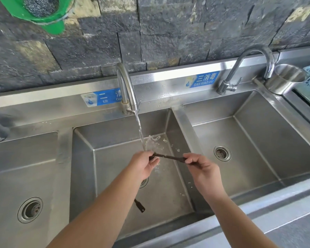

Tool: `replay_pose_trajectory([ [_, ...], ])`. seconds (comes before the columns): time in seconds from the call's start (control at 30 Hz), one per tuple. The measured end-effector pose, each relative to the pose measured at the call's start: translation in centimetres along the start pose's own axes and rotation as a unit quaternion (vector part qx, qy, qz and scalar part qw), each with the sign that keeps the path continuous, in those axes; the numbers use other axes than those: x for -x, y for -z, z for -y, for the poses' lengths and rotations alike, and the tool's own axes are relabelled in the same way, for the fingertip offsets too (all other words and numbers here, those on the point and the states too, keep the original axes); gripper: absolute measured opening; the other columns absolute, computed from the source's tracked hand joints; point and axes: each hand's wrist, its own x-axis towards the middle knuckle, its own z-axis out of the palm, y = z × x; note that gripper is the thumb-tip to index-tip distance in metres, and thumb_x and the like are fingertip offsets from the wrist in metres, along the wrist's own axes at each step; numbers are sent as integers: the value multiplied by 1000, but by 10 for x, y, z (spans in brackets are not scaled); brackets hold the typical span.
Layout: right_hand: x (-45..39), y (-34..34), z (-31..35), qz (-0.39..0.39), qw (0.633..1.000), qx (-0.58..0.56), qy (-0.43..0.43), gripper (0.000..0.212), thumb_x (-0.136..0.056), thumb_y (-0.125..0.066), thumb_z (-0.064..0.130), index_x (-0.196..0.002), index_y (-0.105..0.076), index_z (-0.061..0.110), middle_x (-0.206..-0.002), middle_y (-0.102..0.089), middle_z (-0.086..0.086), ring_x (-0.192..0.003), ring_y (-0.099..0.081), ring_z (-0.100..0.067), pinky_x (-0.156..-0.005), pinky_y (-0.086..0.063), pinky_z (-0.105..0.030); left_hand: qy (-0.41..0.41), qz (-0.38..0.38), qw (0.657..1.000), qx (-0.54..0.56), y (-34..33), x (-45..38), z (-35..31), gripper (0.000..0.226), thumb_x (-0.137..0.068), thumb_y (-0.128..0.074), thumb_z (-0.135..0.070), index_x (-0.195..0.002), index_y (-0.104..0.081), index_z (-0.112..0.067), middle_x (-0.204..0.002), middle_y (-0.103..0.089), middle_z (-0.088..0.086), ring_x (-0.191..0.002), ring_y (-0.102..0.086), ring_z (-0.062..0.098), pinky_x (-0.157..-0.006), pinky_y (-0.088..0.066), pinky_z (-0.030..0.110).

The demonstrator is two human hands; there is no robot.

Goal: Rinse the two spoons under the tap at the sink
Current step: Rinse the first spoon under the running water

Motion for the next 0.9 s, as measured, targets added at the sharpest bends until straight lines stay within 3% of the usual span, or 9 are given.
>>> replay_pose_trajectory([
  [0.07, 8, -2, -1, 6, 987, 112, 116, 41, -75, -62, -13, -73, -68, 27, -97, -72, 22, -93, -67, 6, -81, -48, -7, 35, 20, 999, 27, -3, 7, 10, 18, -94, -54, -2, -108, -54, 9, -112, -60, 26, -96, -67, 34, -57, -62, 32],
  [0.13, 15, -4, -7, 29, 953, 209, 218, 34, -68, -65, -17, -73, -71, 16, -102, -71, 13, -93, -66, 5, -82, -49, -8, 64, 61, 996, 28, -5, 16, 19, 25, -94, -53, -1, -116, -52, 11, -105, -66, 27, -83, -72, 31, -54, -61, 31],
  [0.27, 30, -6, -17, 93, 889, 308, 325, 30, -63, -63, -24, -69, -68, 5, -106, -74, -6, -87, -71, -23, -75, -57, -27, 113, 144, 983, 10, -5, 26, 33, 20, -95, -50, -1, -109, -56, 12, -82, -69, 18, -72, -71, 25, -54, -59, 28],
  [0.37, 38, -4, -17, 134, 847, 345, 381, 27, -69, -54, -18, -65, -62, 8, -109, -74, -6, -94, -68, -24, -78, -55, -29, 109, 172, 979, -12, -2, 29, 39, 10, -96, -50, -1, -96, -59, 4, -82, -67, 15, -75, -68, 22, -54, -58, 28],
  [0.43, 44, -3, -17, 151, 851, 349, 362, 29, -71, -49, -14, -72, -65, 10, -113, -73, -4, -98, -67, -23, -79, -56, -31, 108, 182, 977, -14, -2, 32, 42, 10, -96, -47, 0, -96, -56, 0, -81, -65, 13, -73, -67, 20, -52, -58, 27],
  [0.53, 57, 0, -16, 158, 905, 313, 240, 56, -67, -49, -13, -110, -69, 17, -131, -64, -1, -110, -63, -14, -89, -54, -26, 88, 196, 976, -26, -5, 36, 46, 17, -98, -38, 2, -94, -54, -3, -80, -62, 12, -67, -66, 19, -52, -56, 26],
  [0.6, 63, 3, -15, 148, 936, 278, 155, 56, -73, -48, 0, -122, -63, 22, -132, -62, 6, -115, -59, -3, -91, -52, -22, 69, 211, 974, -43, -9, 39, 48, 21, -99, -34, 2, -93, -53, -5, -82, -62, 12, -72, -65, 20, -55, -57, 26],
  [0.77, 59, 5, -14, 71, 929, 354, 76, 23, -88, -59, 31, -110, -64, 33, -83, -64, 13, -65, -57, -8, -53, -50, -29, 41, 209, 974, -83, -27, 41, 57, 21, -98, -35, 3, -102, -51, -10, -85, -63, 9, -74, -65, 20, -54, -55, 27],
  [0.9, 34, 20, -26, 78, 921, 381, 2, 22, -87, -54, 27, -108, -63, 31, -93, -68, 6, -78, -64, -24, -63, -54, -38, 26, 170, 977, -123, -56, 28, 68, 24, -97, -40, 1, -105, -59, -12, -86, -70, 6, -70, -68, 18, -53, -53, 27],
])
